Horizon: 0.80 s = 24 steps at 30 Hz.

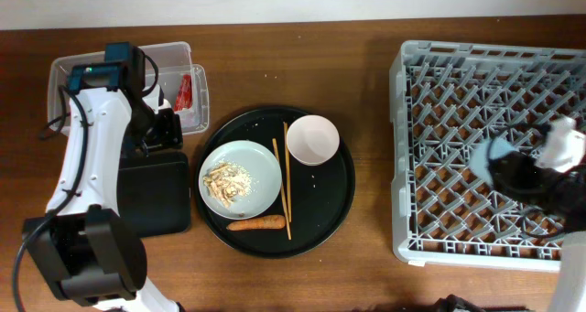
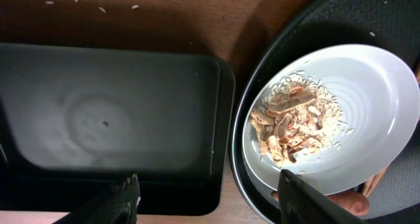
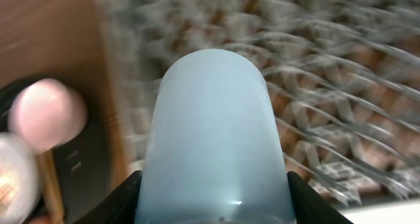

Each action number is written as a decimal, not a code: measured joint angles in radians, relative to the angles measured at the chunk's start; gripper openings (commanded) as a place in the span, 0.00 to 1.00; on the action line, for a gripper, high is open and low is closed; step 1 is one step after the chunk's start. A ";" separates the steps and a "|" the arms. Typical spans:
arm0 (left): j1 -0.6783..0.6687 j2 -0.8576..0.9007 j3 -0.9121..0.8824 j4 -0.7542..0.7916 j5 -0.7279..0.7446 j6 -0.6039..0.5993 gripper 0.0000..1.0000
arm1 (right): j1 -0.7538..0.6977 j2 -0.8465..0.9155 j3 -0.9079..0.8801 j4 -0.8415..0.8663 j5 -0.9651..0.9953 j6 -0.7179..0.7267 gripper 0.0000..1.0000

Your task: Sort waste into correct bins and load items into the dishwasher rack

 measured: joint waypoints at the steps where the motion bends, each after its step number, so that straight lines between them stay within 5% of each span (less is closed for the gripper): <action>1: 0.000 0.000 0.000 -0.001 -0.009 -0.003 0.67 | -0.034 0.010 0.000 -0.002 0.049 0.021 0.44; 8: -0.001 0.000 0.000 0.000 -0.009 -0.006 0.67 | -0.154 0.194 0.005 -0.006 0.349 0.175 0.44; 11: -0.001 0.000 0.000 -0.001 -0.009 -0.007 0.67 | -0.166 0.276 0.005 0.001 0.378 0.194 0.51; 24: -0.001 0.000 0.000 -0.005 -0.009 -0.007 0.67 | -0.168 0.384 0.032 0.077 0.368 0.199 0.52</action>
